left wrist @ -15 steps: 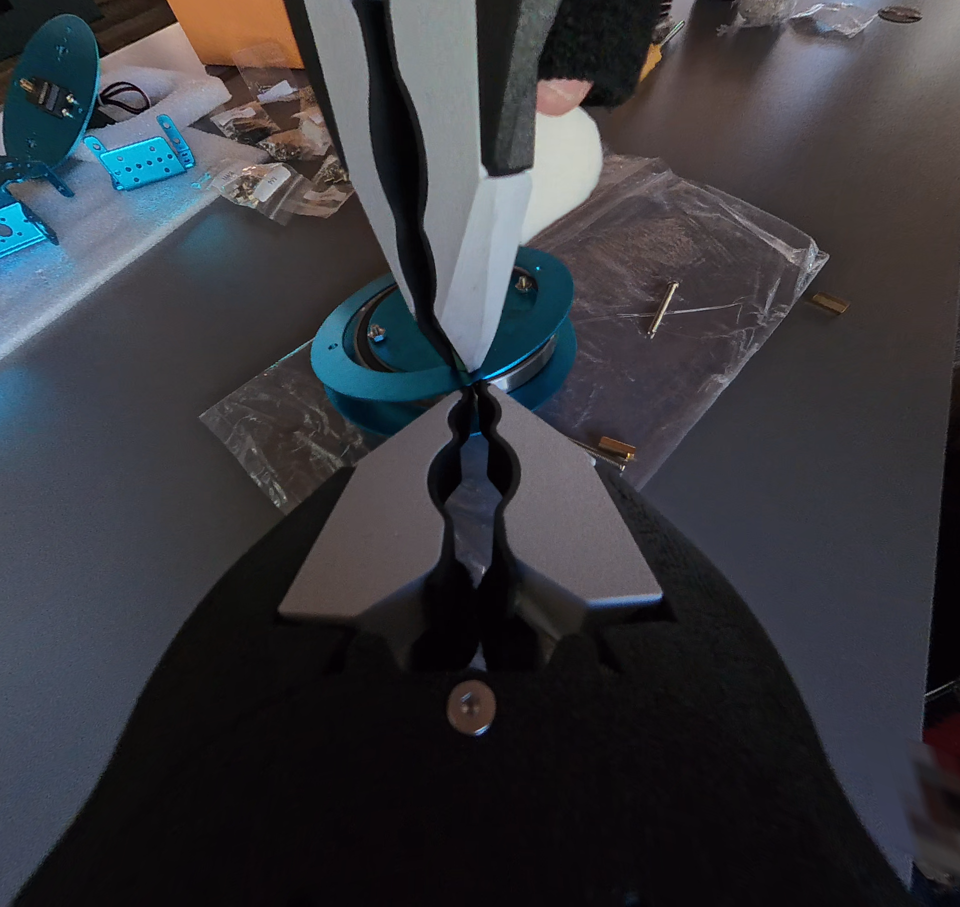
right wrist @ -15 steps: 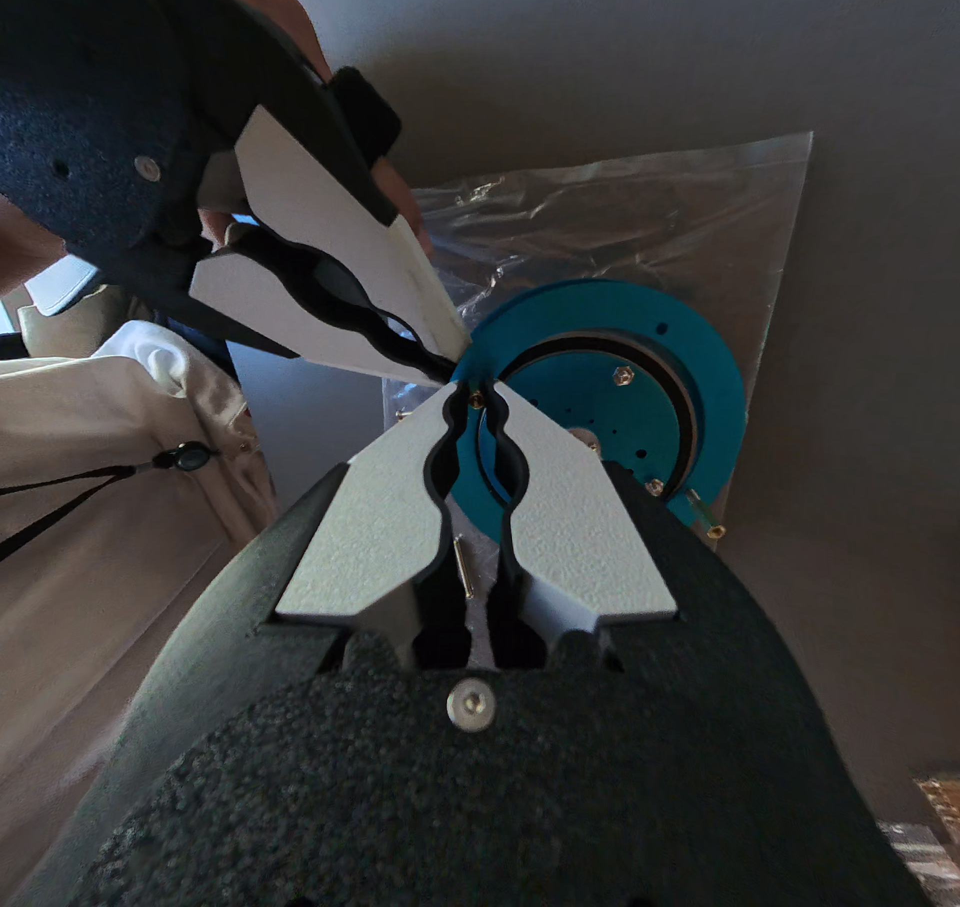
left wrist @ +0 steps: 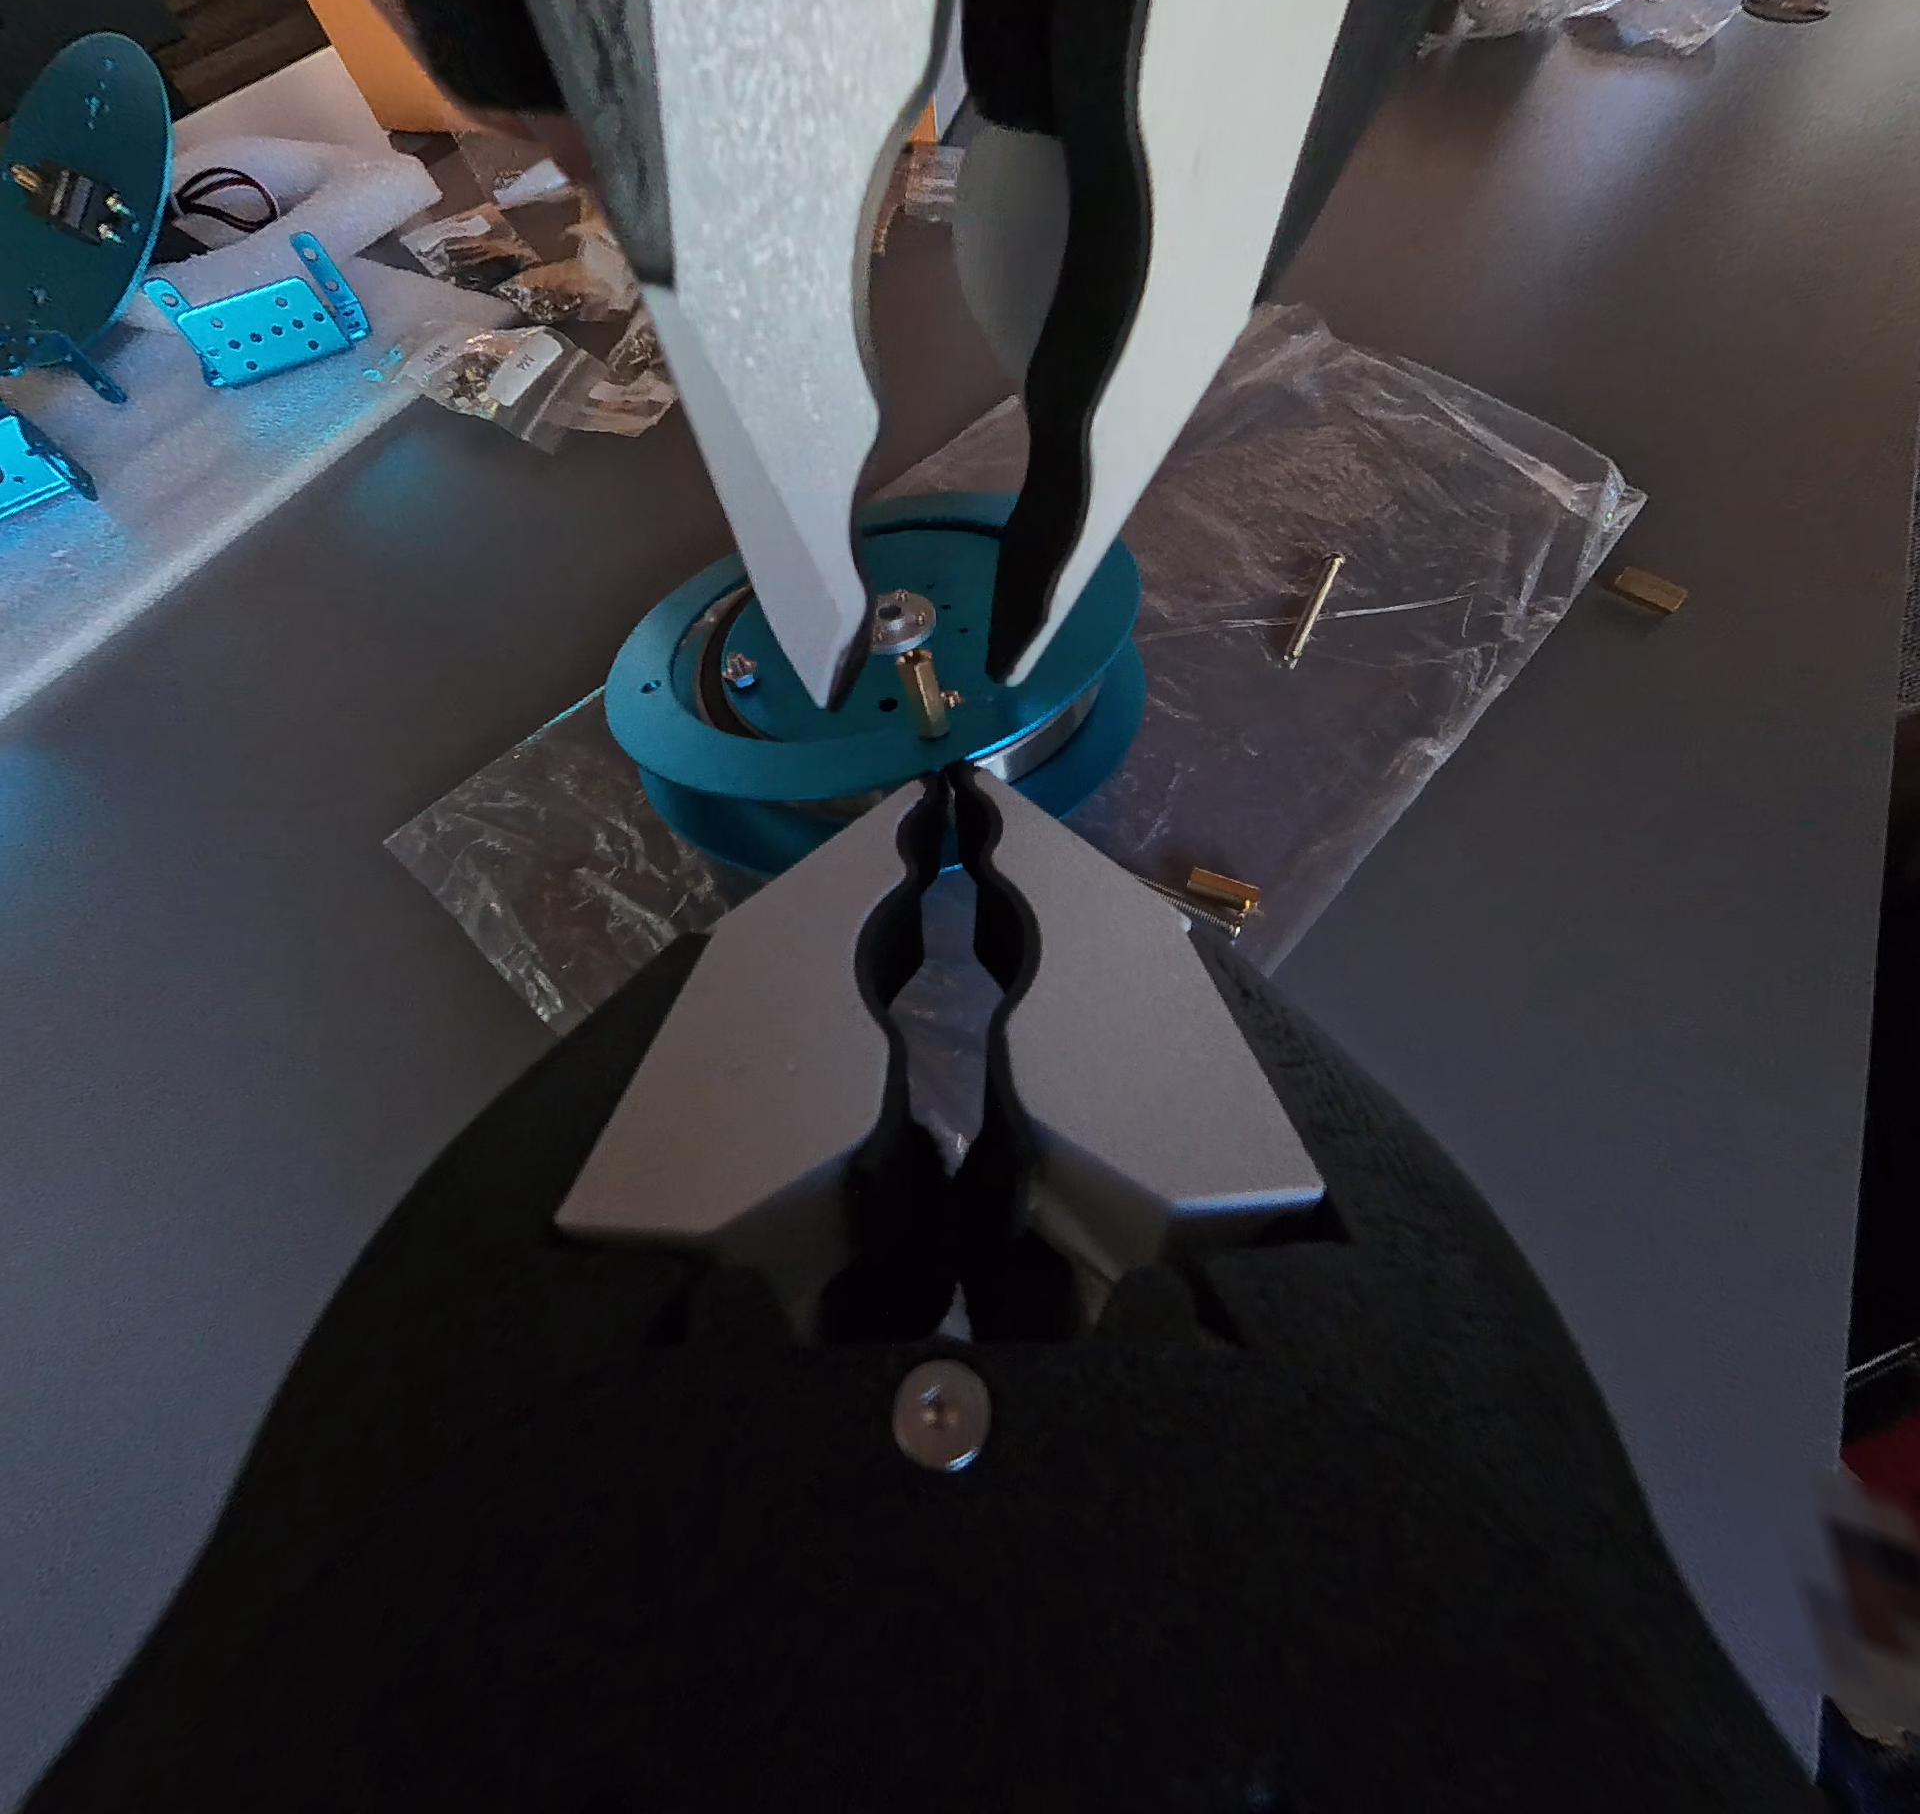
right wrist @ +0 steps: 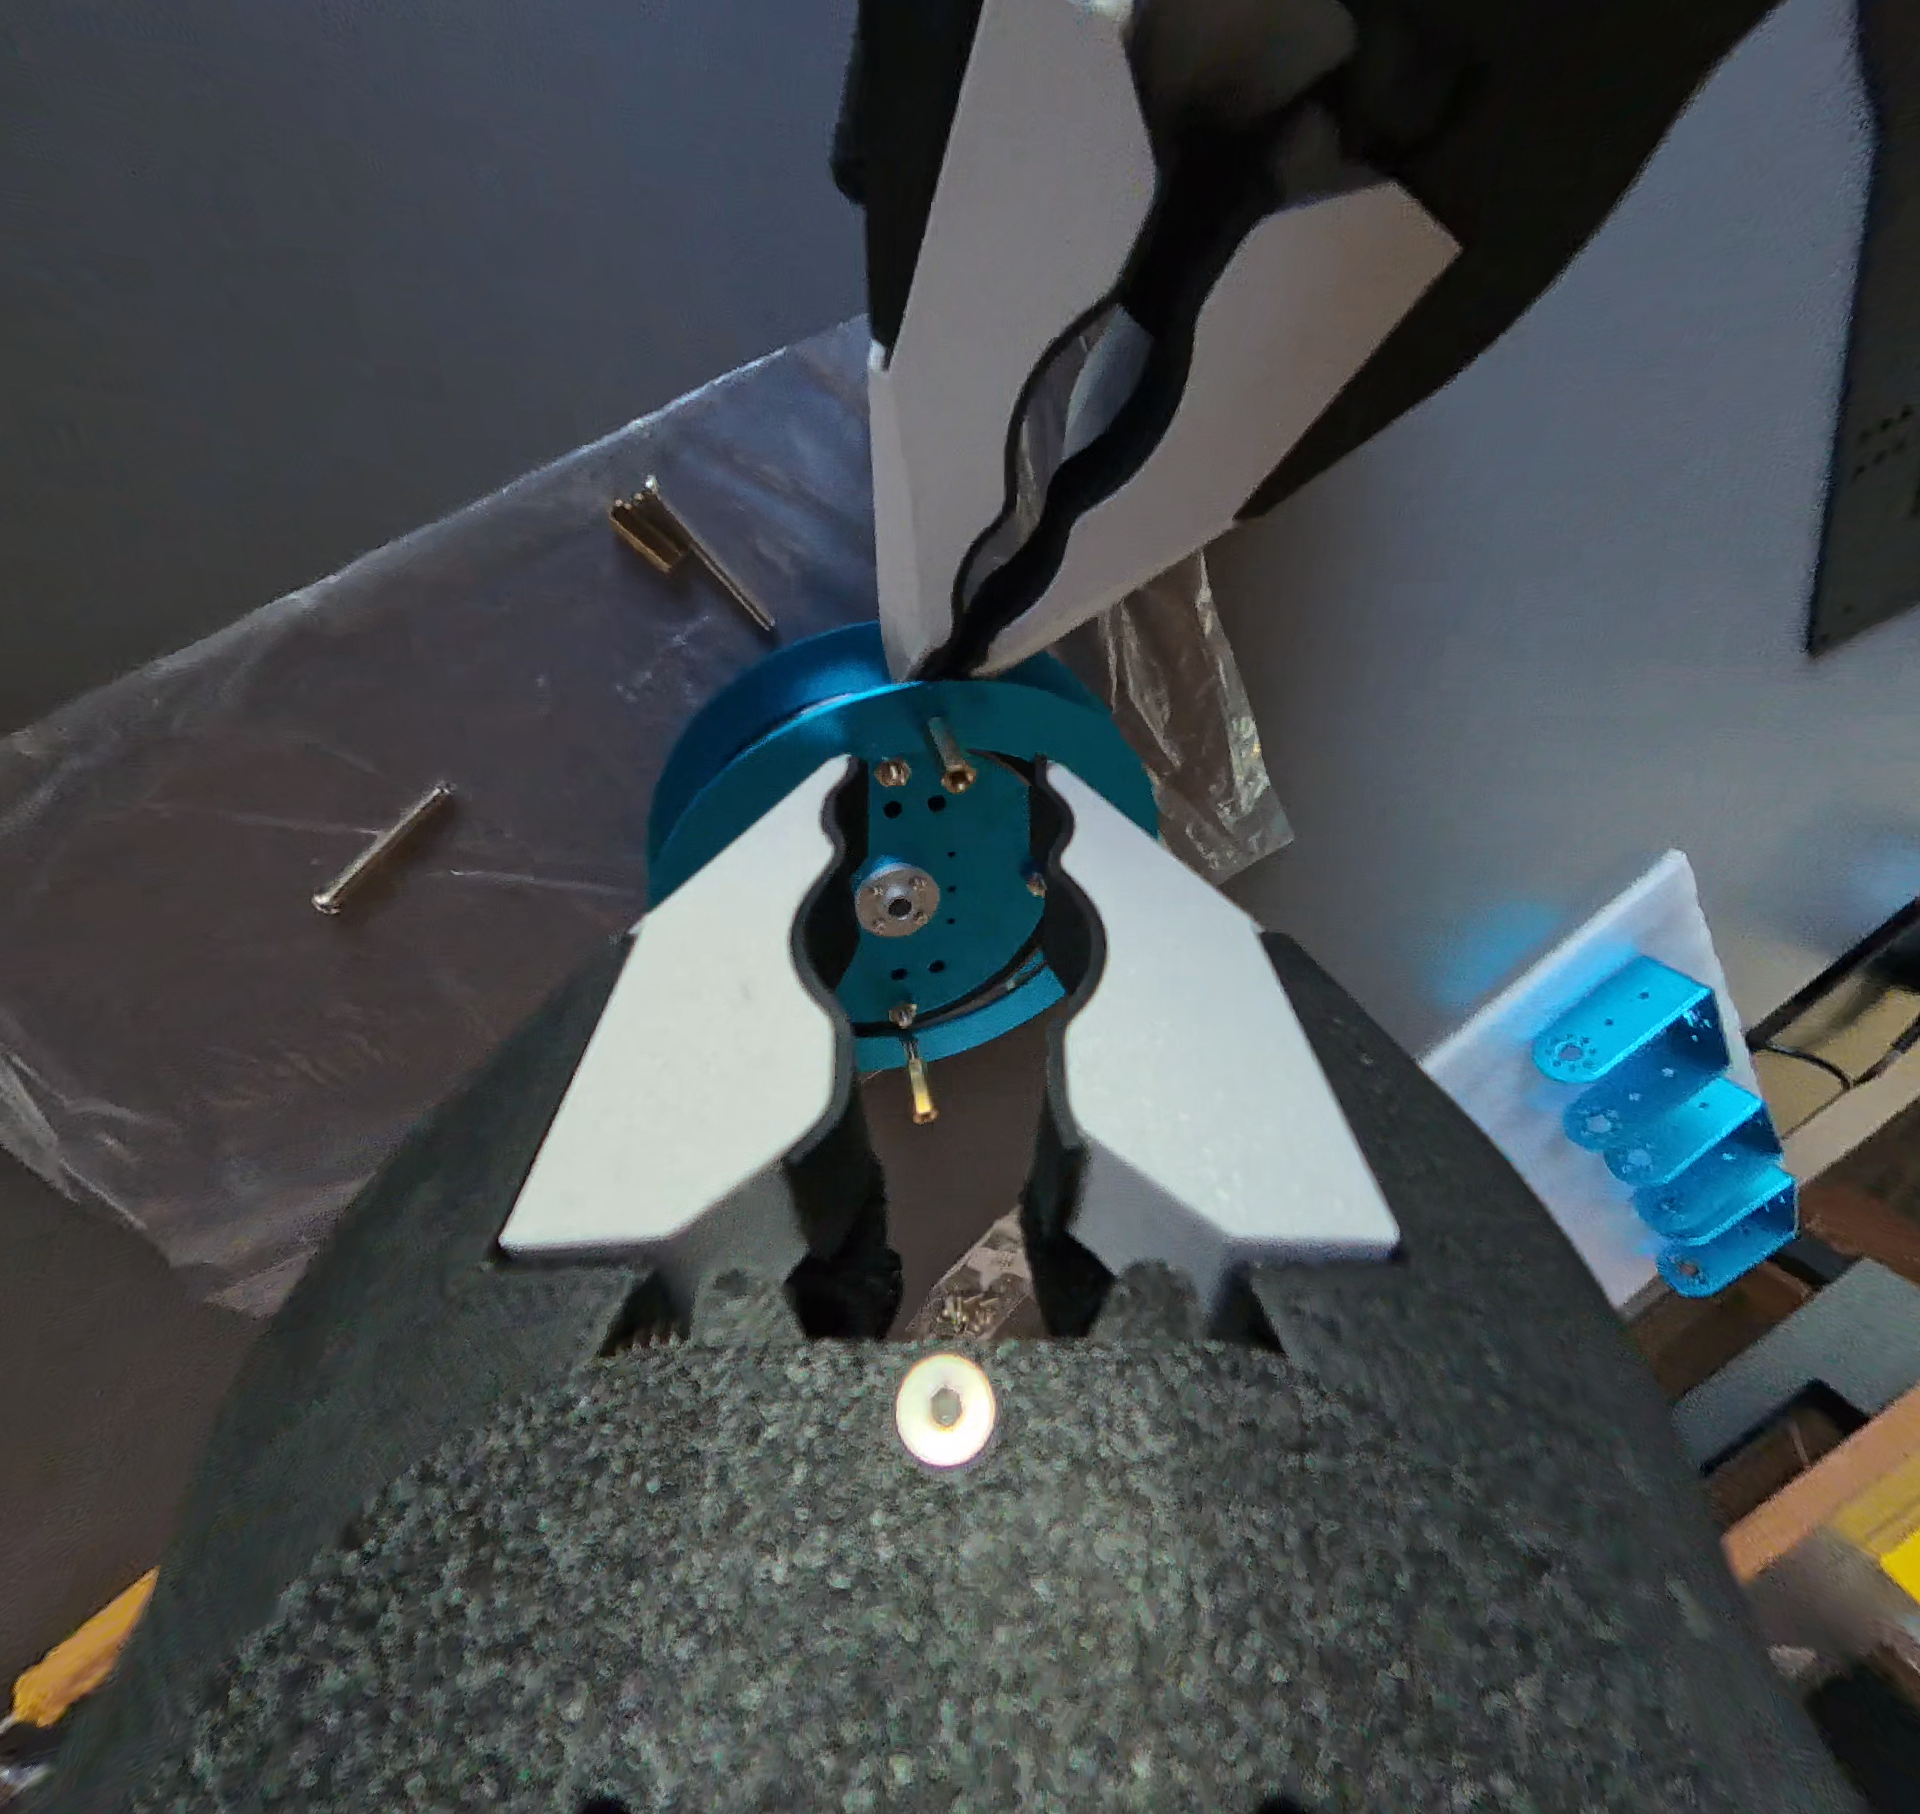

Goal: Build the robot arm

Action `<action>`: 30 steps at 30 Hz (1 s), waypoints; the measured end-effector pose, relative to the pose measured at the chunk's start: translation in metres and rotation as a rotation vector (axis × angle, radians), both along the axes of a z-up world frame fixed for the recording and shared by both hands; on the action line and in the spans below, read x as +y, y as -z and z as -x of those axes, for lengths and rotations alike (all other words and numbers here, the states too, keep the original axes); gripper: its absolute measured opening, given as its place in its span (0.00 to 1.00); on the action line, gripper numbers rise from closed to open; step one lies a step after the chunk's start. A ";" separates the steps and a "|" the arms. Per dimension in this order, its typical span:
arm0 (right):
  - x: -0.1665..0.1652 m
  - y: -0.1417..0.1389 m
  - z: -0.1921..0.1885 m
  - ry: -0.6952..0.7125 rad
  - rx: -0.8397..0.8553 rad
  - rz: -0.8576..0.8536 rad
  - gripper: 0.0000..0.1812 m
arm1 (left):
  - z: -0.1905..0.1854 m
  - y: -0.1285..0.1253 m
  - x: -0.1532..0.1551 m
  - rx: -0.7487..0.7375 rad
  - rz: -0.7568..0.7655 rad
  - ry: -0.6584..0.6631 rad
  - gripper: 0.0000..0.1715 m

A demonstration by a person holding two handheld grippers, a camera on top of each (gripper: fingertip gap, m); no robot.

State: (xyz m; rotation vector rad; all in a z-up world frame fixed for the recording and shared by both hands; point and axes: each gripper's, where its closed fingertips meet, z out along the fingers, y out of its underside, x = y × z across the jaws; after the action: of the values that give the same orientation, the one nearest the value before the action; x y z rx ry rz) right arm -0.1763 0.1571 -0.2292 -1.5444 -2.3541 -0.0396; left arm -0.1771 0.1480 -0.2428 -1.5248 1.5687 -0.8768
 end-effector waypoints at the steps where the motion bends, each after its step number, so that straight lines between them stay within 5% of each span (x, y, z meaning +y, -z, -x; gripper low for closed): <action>1: 0.000 0.000 0.003 -0.006 -0.008 0.012 0.14 | 0.000 0.000 0.000 0.000 0.001 0.000 0.01; 10: -0.002 0.007 0.001 0.075 -0.097 0.158 0.03 | 0.000 0.001 0.000 0.004 -0.006 0.001 0.01; 15: -0.005 0.008 0.002 0.516 -0.044 0.443 0.02 | 0.000 0.001 -0.001 0.009 -0.013 0.004 0.00; 20: -0.004 0.010 0.002 1.156 0.038 0.744 0.02 | 0.000 0.003 -0.002 0.017 -0.026 0.010 0.00; 30: 0.004 0.008 0.001 1.221 0.088 0.697 0.02 | 0.001 -0.005 0.003 -0.032 0.012 -0.026 0.00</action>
State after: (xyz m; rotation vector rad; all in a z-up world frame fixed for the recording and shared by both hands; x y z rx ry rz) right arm -0.1773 0.1614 -0.2371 -2.9615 -1.0304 0.5891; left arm -0.1779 0.1507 -0.2381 -1.5290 1.5204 -0.8926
